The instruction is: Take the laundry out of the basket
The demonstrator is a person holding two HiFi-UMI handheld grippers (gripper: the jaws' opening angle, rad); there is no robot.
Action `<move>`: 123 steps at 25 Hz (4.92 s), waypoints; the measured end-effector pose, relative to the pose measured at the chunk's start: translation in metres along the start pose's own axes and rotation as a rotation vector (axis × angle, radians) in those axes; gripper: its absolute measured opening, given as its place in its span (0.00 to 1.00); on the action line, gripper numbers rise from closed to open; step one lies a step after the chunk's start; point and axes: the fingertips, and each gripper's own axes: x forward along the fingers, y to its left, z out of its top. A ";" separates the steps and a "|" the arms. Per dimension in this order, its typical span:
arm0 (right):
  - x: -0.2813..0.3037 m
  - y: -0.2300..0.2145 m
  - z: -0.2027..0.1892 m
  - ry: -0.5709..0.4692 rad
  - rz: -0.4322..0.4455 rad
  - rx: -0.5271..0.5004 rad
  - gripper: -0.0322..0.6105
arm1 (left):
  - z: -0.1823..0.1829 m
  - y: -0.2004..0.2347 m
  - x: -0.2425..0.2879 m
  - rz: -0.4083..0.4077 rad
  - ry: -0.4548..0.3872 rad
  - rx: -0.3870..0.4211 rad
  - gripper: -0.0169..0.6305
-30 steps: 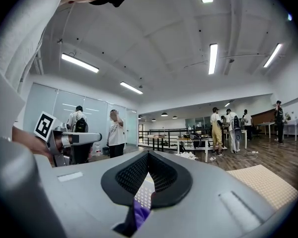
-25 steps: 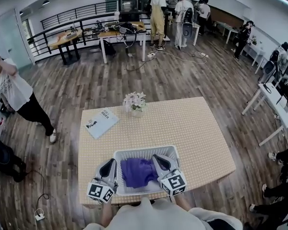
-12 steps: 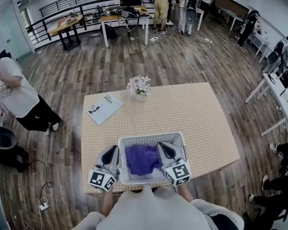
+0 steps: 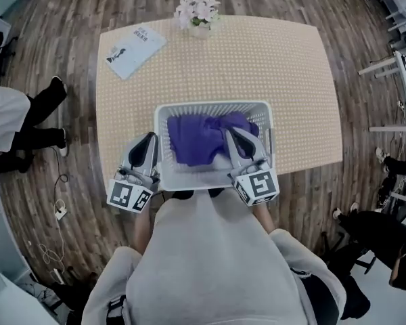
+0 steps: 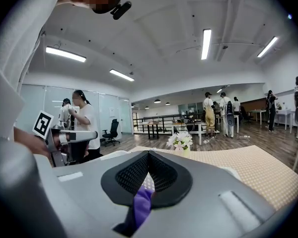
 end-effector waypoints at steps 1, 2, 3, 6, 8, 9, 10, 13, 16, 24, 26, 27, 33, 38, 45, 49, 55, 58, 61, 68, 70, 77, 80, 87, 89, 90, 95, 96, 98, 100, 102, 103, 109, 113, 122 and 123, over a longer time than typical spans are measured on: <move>0.008 -0.004 -0.004 0.000 0.003 0.006 0.05 | -0.002 0.007 0.004 0.008 -0.010 -0.011 0.04; 0.011 -0.006 -0.008 0.002 0.005 0.017 0.05 | -0.005 0.012 0.004 0.016 -0.014 -0.020 0.04; 0.012 -0.007 -0.012 0.005 0.005 0.027 0.05 | -0.008 0.013 0.002 0.022 -0.011 -0.028 0.04; 0.010 -0.009 -0.019 0.015 0.001 0.029 0.05 | -0.017 0.013 -0.004 0.031 0.000 -0.033 0.04; 0.009 -0.007 -0.021 0.027 0.003 0.010 0.05 | -0.017 0.011 -0.006 0.034 -0.001 -0.023 0.04; 0.009 -0.006 -0.021 0.037 0.007 -0.011 0.05 | -0.016 0.010 -0.006 0.033 -0.002 -0.013 0.04; 0.008 -0.003 -0.022 0.050 0.015 -0.047 0.05 | -0.014 0.009 -0.006 0.033 -0.004 -0.004 0.04; 0.009 0.014 -0.028 0.121 0.064 -0.357 0.05 | -0.011 0.008 -0.008 0.037 -0.016 0.006 0.04; 0.009 0.035 -0.063 0.298 0.160 -0.961 0.05 | -0.008 0.009 -0.012 0.048 -0.028 0.006 0.04; 0.004 0.044 -0.126 0.553 0.336 -1.100 0.05 | -0.003 0.017 -0.023 0.078 -0.069 -0.027 0.04; 0.006 0.039 -0.131 0.606 0.341 -1.072 0.05 | -0.002 0.018 -0.026 0.085 -0.073 -0.030 0.04; 0.006 0.036 -0.136 0.642 0.349 -1.059 0.05 | -0.001 0.019 -0.028 0.088 -0.076 -0.033 0.04; 0.017 0.025 -0.193 0.933 0.478 -1.073 0.86 | 0.002 0.026 -0.031 0.098 -0.090 -0.037 0.04; 0.047 0.009 -0.253 1.062 0.534 -1.101 0.92 | 0.002 0.030 -0.035 0.107 -0.094 -0.036 0.04; 0.059 -0.003 -0.298 1.160 0.518 -1.167 0.98 | 0.003 0.040 -0.044 0.136 -0.099 -0.045 0.04; 0.058 -0.001 -0.299 1.153 0.526 -1.184 0.97 | 0.000 0.040 -0.037 0.122 -0.097 -0.048 0.04; 0.042 0.011 -0.286 1.185 0.574 -1.229 0.56 | 0.007 0.035 -0.033 0.111 -0.106 -0.051 0.04; 0.040 0.012 -0.284 1.144 0.547 -1.178 0.54 | 0.009 0.032 -0.035 0.112 -0.119 -0.052 0.04; 0.043 0.011 -0.277 1.072 0.490 -1.108 0.52 | 0.011 0.032 -0.038 0.119 -0.130 -0.051 0.04; 0.060 0.001 -0.223 0.842 0.255 -1.125 0.48 | 0.015 0.035 -0.051 0.145 -0.139 -0.043 0.04; 0.056 -0.001 -0.196 0.781 0.194 -1.125 0.48 | 0.018 0.035 -0.052 0.148 -0.143 -0.035 0.04; 0.034 0.004 -0.094 0.539 -0.019 -1.086 0.48 | 0.025 0.025 -0.047 0.111 -0.156 -0.022 0.04; 0.033 0.003 -0.090 0.528 -0.030 -1.043 0.48 | 0.029 0.015 -0.041 0.082 -0.161 -0.012 0.04; 0.023 0.000 -0.055 0.382 -0.036 -0.674 0.48 | 0.036 0.008 -0.043 0.077 -0.169 0.002 0.04; 0.015 0.000 -0.037 0.298 -0.009 -0.473 0.48 | 0.037 0.005 -0.045 0.081 -0.176 0.006 0.04; 0.011 0.000 -0.027 0.250 0.014 -0.363 0.47 | 0.039 0.003 -0.045 0.081 -0.180 0.010 0.04; -0.006 0.000 0.011 0.009 0.139 0.053 0.47 | 0.046 -0.011 -0.037 0.058 -0.193 0.032 0.04; -0.008 -0.001 0.013 -0.016 0.152 0.095 0.47 | 0.047 -0.015 -0.034 0.053 -0.195 0.036 0.04; -0.012 -0.003 0.010 -0.044 0.163 0.147 0.47 | 0.045 -0.023 -0.031 0.044 -0.190 0.044 0.04; -0.016 -0.007 0.004 -0.059 0.175 0.181 0.47 | 0.038 -0.032 -0.028 0.038 -0.172 0.051 0.04; -0.017 -0.012 0.004 -0.079 0.192 0.202 0.47 | 0.035 -0.040 -0.021 0.036 -0.159 0.064 0.04; -0.018 -0.013 0.007 -0.090 0.199 0.206 0.47 | 0.036 -0.045 -0.019 0.034 -0.153 0.070 0.04; -0.038 -0.015 0.014 -0.108 0.211 0.176 0.47 | 0.034 -0.076 -0.025 0.028 -0.144 0.079 0.04; -0.053 -0.012 0.020 -0.132 0.209 0.163 0.46 | 0.039 -0.091 -0.031 0.006 -0.167 0.090 0.04; -0.104 0.047 0.041 -0.193 0.190 0.062 0.46 | 0.043 -0.108 -0.097 -0.026 -0.224 0.098 0.04; -0.112 0.057 0.040 -0.200 0.188 0.060 0.46 | 0.042 -0.110 -0.109 -0.029 -0.229 0.097 0.04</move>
